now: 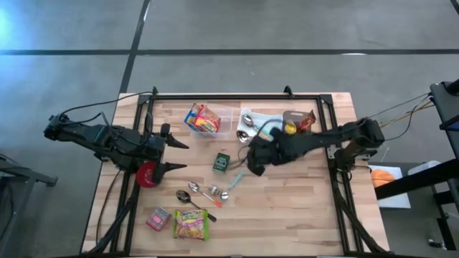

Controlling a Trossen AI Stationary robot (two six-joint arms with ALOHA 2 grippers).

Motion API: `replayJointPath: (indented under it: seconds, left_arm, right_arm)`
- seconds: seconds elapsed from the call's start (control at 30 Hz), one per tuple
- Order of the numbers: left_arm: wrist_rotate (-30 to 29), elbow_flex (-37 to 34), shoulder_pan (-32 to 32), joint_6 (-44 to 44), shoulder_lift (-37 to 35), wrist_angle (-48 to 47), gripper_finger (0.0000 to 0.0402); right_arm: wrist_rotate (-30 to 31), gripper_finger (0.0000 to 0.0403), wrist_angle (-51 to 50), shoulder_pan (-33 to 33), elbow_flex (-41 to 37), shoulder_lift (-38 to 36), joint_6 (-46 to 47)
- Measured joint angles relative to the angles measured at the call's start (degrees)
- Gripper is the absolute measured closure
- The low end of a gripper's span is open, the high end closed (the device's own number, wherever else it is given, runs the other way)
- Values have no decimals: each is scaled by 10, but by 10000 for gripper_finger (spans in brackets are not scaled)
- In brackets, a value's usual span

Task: Pick & Place Food Item
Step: Put the silver spoon into the white bin

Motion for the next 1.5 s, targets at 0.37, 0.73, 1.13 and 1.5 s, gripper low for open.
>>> replayJointPath:
  seconds: [0.37,0.73,1.13,1.5]
  left_arm:
    - [0,0,0,0,0,-7,96]
    - [0,0,0,0,0,-12,96]
    - [0,0,0,0,0,-11,95]
    - [0,0,0,0,0,-11,95]
  right_arm:
    - [-21,391,9,-180,-1,-22,-120]
    - [-107,391,160,-258,-81,-20,-187]
    - [-160,391,253,-266,-176,-19,-196]
    - [-203,391,299,-270,-207,-19,-171]
